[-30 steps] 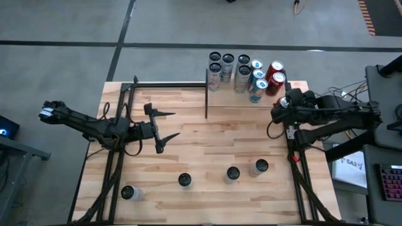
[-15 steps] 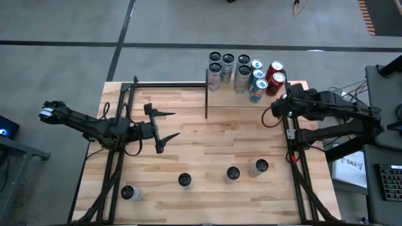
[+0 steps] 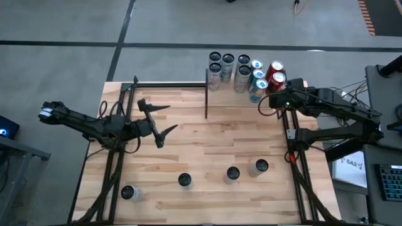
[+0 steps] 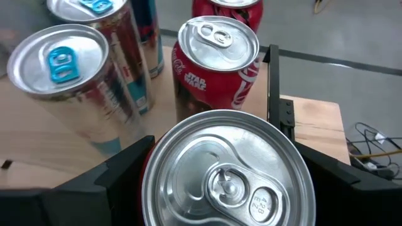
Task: Place canned beverage on shelf
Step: Put the red black soda can on the shelf aligned with the red white soda cans
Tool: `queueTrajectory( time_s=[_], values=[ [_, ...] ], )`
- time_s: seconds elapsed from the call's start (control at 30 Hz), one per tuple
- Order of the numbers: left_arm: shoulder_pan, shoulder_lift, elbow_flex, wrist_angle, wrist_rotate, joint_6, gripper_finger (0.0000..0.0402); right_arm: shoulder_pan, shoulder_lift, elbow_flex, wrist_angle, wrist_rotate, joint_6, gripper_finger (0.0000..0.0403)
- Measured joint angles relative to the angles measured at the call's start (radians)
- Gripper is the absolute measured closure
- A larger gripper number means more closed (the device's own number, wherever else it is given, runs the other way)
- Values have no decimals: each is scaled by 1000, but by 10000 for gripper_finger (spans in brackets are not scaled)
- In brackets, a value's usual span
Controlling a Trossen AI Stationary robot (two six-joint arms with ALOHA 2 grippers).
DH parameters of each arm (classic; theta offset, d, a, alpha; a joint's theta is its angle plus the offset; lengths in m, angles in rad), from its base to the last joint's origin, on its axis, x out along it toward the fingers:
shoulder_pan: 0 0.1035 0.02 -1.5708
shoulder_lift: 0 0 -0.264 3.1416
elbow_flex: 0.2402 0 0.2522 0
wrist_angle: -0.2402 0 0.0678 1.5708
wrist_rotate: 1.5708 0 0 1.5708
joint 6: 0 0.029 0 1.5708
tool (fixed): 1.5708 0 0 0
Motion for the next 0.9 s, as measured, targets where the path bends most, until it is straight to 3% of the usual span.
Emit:
queueTrajectory(
  time_s=[0.9],
  values=[
    [6,-80,-4,-25,-2,46,57,-133,1,-176,258,16,-44,114]
  ],
)
